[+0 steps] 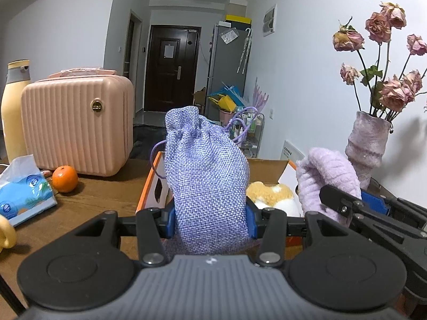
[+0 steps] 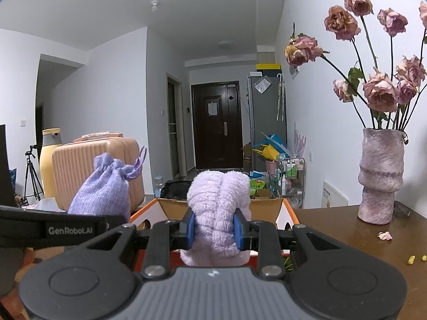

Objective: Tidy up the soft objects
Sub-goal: 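Lift the lavender pouch and lilac towel with both tools toward the box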

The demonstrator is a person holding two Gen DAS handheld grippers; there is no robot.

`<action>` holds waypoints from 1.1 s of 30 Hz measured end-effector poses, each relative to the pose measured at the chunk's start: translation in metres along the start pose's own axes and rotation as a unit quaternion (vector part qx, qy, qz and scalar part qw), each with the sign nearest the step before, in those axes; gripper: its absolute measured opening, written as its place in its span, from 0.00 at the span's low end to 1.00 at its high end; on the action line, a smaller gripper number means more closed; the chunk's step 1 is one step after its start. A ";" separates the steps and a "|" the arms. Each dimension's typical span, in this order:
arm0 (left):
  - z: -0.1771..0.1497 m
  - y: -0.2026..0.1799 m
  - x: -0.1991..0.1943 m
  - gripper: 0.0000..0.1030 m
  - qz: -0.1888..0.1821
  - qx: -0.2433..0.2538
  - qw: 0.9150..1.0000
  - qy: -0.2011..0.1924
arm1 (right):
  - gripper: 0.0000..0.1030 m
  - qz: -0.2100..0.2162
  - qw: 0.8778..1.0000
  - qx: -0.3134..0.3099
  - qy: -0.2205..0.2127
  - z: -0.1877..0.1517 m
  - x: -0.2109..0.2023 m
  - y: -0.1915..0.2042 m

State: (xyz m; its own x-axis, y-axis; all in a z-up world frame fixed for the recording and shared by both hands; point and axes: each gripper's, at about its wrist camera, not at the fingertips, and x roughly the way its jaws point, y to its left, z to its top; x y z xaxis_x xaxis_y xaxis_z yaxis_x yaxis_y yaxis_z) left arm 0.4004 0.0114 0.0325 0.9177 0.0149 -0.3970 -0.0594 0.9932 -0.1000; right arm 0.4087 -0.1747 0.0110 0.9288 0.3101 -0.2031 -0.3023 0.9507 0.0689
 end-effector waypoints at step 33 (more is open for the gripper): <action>0.032 0.003 0.098 0.47 0.012 0.000 1.000 0.011 | 0.27 0.005 1.000 -0.001 0.018 0.021 0.114 -0.015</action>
State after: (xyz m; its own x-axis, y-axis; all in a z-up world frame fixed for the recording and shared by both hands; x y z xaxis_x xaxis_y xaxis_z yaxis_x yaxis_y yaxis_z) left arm 0.5024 0.0196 0.0222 0.9074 0.0354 -0.4189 -0.0804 0.9927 -0.0901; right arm 0.5230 -0.1535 0.0069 0.9174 0.3198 -0.2368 -0.3126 0.9474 0.0685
